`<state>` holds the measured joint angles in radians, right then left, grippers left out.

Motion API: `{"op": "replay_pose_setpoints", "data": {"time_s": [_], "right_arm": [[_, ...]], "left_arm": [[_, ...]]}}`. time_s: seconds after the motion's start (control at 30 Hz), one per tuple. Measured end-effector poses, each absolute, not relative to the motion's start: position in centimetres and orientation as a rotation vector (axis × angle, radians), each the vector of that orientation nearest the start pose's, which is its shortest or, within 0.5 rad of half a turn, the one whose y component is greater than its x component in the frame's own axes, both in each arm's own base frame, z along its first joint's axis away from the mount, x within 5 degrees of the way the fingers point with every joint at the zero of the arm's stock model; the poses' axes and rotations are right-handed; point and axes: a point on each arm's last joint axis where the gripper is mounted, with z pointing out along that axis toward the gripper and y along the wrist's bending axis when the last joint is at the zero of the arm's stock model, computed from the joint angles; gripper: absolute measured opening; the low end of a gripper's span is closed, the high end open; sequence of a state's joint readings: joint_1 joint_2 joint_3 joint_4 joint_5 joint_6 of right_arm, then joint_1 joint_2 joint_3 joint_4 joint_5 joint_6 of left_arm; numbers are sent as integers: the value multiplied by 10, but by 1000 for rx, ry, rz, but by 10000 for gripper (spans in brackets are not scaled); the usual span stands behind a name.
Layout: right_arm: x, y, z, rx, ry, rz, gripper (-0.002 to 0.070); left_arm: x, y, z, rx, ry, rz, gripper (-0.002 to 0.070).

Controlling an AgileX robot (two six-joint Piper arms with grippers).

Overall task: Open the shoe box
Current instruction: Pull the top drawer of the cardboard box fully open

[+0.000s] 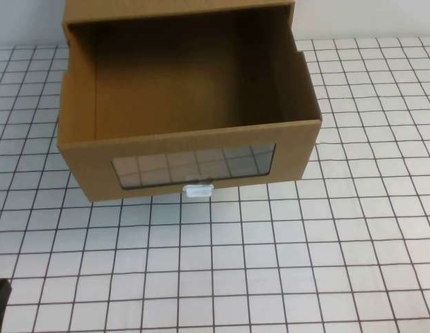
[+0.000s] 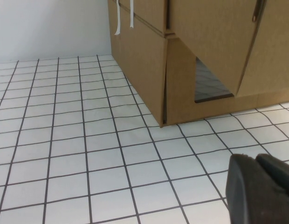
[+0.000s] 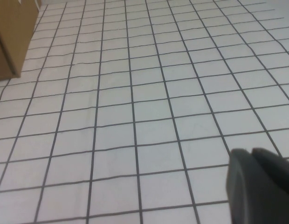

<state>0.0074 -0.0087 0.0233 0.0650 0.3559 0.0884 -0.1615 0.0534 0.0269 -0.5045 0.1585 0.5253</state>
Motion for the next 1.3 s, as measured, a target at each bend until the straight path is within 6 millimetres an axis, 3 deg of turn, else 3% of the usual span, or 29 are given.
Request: {"op": "replay_pose_setpoints", "data": {"time_s": [0.57,0.87,1.13,1.3], "right_arm": [[53,3,174,117,1853,132,-13],[53,3,174,117,1853,132,-13],[53,3,174,117,1853,132,-13],[53,3,174,118,1853,133,-13]], "left_arm": [[59,-16,188,318,1671,-57,-4],[58,-7,194,183,1608,0,-4],[53,-4,173,150,1841,-1,-4],[52,-3,170,153,1880,4,-4]]}}
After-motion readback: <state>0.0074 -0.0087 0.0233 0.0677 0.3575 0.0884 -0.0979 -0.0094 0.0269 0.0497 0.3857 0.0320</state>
